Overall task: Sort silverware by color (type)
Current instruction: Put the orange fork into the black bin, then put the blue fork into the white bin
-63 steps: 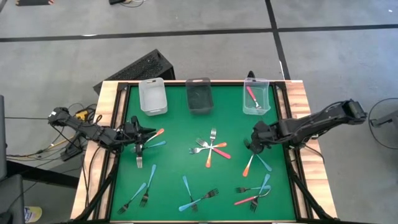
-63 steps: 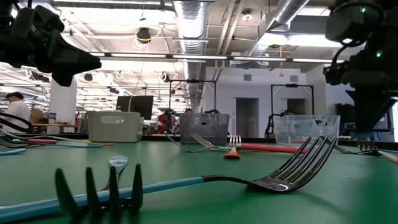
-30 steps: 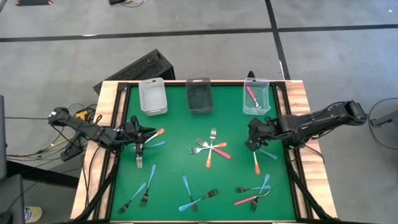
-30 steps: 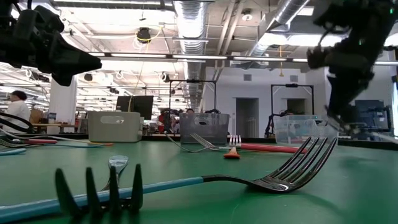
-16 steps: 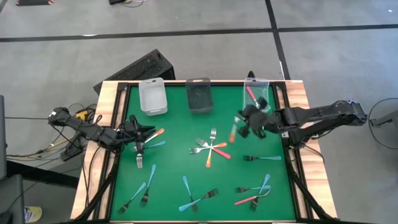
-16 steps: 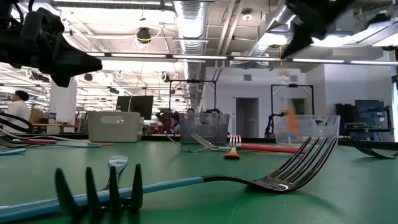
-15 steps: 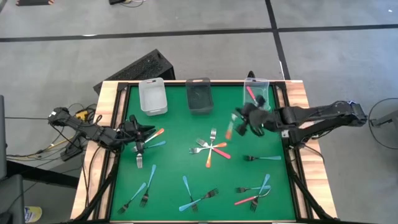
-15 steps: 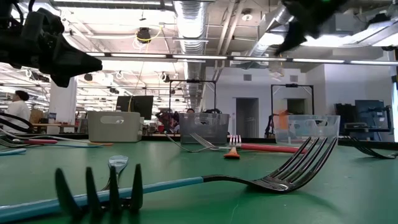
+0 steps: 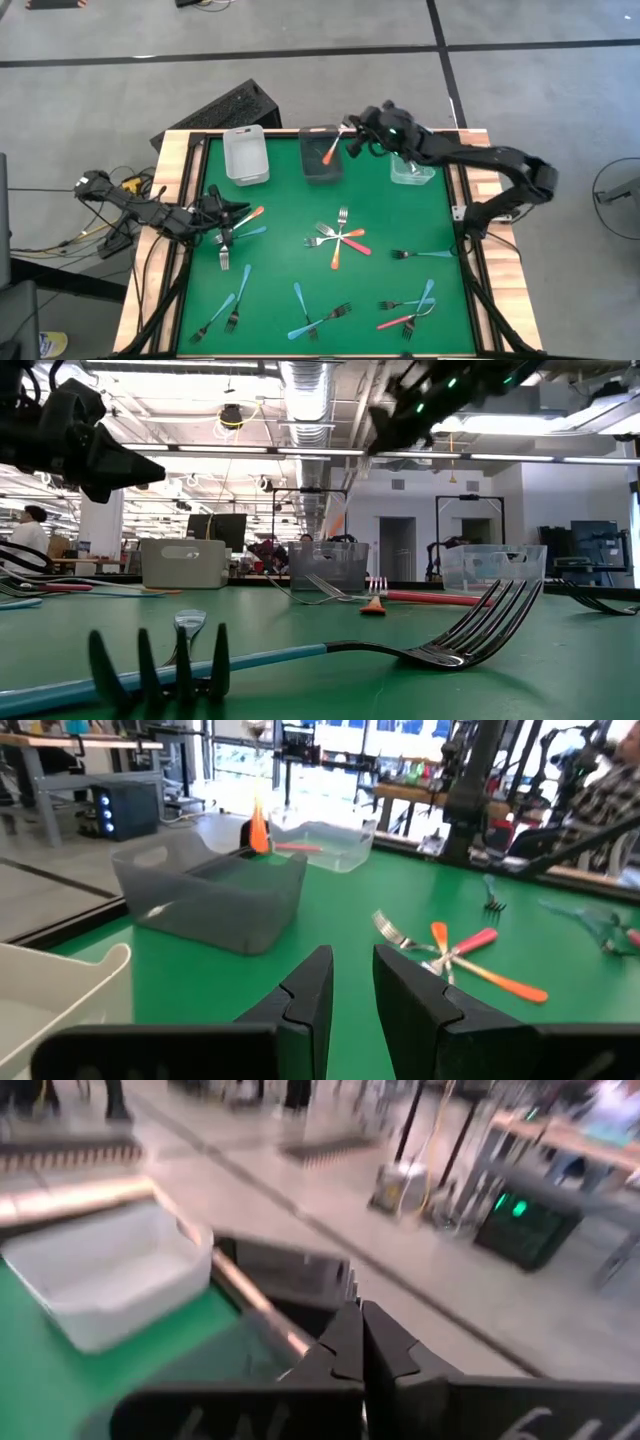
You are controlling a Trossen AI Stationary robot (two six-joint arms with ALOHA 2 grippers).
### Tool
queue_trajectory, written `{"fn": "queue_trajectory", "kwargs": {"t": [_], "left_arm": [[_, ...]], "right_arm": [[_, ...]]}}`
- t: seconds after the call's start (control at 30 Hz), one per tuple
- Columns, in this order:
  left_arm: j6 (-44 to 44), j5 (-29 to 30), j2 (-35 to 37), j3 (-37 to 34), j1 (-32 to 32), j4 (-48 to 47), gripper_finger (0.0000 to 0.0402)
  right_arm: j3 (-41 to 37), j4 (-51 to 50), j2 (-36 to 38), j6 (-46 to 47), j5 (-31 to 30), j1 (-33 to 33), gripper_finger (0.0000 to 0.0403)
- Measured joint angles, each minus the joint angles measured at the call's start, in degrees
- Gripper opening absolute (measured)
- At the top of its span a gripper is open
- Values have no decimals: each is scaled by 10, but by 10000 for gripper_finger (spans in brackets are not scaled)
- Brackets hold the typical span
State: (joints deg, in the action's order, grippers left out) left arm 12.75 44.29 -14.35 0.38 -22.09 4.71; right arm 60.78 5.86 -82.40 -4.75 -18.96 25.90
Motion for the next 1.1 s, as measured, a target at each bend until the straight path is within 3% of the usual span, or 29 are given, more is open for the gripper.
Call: {"fn": "queue_trajectory", "kwargs": {"t": [0.23,0.47,0.67,0.83,0.93,1.1], "left_arm": [[21,18,-52,0,0,-1,64],[31,38,-99,0,0,-1,64],[19,120,-109,0,0,-2,64],[15,103,-109,0,0,-3,64],[17,103,-109,0,0,-3,64],[54,72,-109,0,0,-7,64]], "right_arm": [[78,-65,-122,-15,63,25,14],[145,-139,-183,14,88,26,85],[149,-160,-154,17,88,19,176],[150,-211,-95,32,46,4,221],[150,-313,-52,50,40,-9,224],[150,-560,-11,121,86,-48,214]]}}
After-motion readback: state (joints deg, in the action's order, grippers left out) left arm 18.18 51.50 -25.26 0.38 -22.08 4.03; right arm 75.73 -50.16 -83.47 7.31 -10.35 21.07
